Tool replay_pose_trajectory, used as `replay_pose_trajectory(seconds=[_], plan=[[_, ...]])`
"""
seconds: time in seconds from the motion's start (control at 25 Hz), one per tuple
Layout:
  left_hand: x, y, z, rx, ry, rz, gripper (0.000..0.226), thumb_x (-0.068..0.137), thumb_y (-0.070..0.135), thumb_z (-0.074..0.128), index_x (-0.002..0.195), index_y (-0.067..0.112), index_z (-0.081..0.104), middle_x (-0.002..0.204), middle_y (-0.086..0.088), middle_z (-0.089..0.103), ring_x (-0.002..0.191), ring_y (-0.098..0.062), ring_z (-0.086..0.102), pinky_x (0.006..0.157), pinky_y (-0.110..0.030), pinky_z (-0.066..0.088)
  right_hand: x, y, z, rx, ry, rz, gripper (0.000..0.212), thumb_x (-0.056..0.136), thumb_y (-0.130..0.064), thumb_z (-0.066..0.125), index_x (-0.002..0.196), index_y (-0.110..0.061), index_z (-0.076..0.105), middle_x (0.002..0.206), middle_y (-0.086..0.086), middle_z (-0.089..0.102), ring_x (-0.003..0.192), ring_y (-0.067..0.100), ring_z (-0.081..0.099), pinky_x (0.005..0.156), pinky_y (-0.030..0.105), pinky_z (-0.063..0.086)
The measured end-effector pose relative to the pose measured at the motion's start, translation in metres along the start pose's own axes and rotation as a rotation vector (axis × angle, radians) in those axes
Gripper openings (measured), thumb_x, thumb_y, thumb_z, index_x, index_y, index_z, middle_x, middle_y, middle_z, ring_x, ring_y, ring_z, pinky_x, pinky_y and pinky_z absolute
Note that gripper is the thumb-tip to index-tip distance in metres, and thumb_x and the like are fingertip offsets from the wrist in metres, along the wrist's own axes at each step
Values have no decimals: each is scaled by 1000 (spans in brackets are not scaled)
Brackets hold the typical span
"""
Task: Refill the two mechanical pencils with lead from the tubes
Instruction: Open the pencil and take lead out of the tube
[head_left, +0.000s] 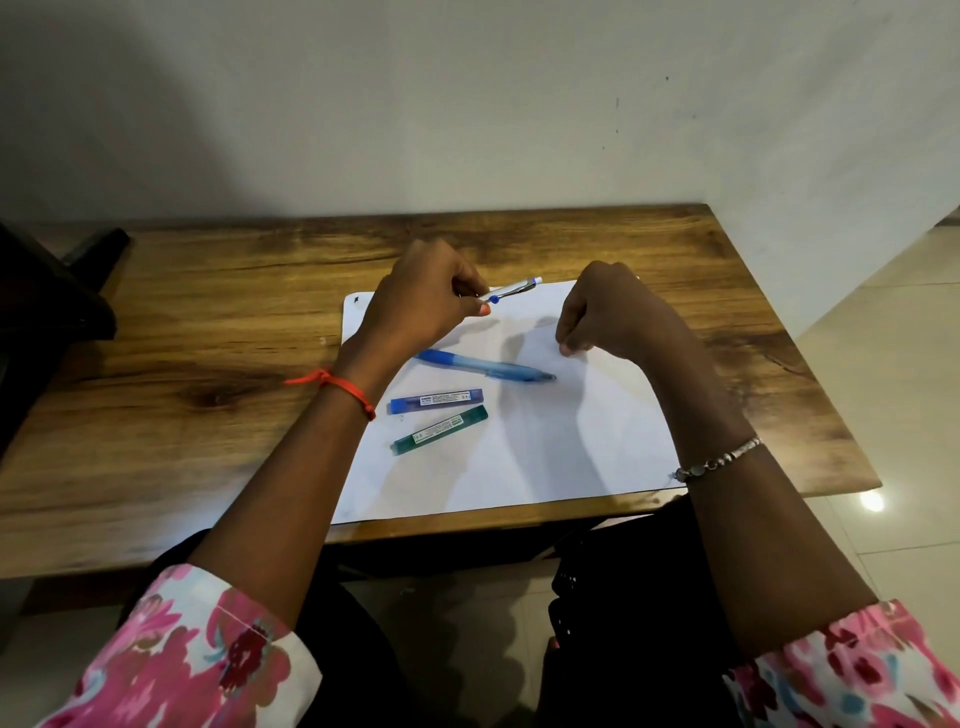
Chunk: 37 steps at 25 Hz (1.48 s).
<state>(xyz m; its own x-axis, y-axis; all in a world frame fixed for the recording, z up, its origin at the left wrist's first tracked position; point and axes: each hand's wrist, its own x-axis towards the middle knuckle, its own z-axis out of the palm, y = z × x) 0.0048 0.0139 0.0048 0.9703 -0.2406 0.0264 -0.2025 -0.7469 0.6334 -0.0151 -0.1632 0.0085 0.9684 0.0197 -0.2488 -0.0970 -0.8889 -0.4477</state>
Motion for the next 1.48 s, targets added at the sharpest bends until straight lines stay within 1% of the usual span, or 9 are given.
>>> replay_pose_trajectory(seconds=[0.12,0.24,0.4,0.52,0.68,0.88,1.08,1.24,1.48], plan=[[2,-1,2,31,4,4,28,77,15,72,103,8,70,104,-12,71,92,-22,64,88,-41,52,-1,-2,-1,-22,-25,-9,23,67,7,76,89,1,74,79,13,62,75,26,61,49,19,36],[2,-1,4,39,10,7,28,77,15,71,104,8,70,104,-12,71,92,-22,64,88,-41,53,0,1,-4,-20,-43,-10,26,67,8,75,91,-2,75,78,10,62,73,20,56,47,17,35],[3,-2,6,54,5,16,27,76,15,72,102,7,70,105,-11,71,93,-22,64,89,-42,52,-3,10,-12,19,-36,5,27,67,7,74,91,-5,75,70,6,64,57,10,48,42,12,33],[4,-4,7,61,-6,21,26,76,15,73,101,8,71,104,-11,71,92,-23,64,88,-42,52,-6,15,-18,55,-73,12,27,66,6,76,91,-6,75,64,0,61,54,10,47,37,7,29],[4,-3,8,72,-21,26,24,76,16,73,99,11,72,101,-9,72,88,-21,63,86,-43,53,-4,20,-19,112,-41,26,25,66,8,74,87,-4,75,82,17,70,63,14,56,43,12,36],[6,-4,13,77,-38,25,22,75,18,73,97,15,73,98,-6,69,87,-22,59,82,-41,51,-3,24,-19,134,-21,61,24,65,12,72,86,0,74,75,17,66,53,10,54,35,6,32],[11,-9,25,103,-90,52,22,75,19,73,97,17,73,102,-9,66,85,-22,56,78,-35,46,-1,24,-21,223,-7,63,23,67,14,72,88,5,71,63,8,61,35,-1,55,40,5,40],[11,-8,32,114,-107,79,24,75,17,73,99,15,73,102,-10,65,93,-28,58,75,-33,44,0,21,-19,199,0,51,21,68,8,75,88,3,72,62,6,60,34,-1,55,39,5,40],[11,-8,34,79,-120,80,24,73,15,75,96,12,73,90,-4,62,81,-19,53,71,-29,42,2,18,-16,167,-18,37,22,68,8,75,89,2,72,61,4,60,47,4,58,39,4,39]])
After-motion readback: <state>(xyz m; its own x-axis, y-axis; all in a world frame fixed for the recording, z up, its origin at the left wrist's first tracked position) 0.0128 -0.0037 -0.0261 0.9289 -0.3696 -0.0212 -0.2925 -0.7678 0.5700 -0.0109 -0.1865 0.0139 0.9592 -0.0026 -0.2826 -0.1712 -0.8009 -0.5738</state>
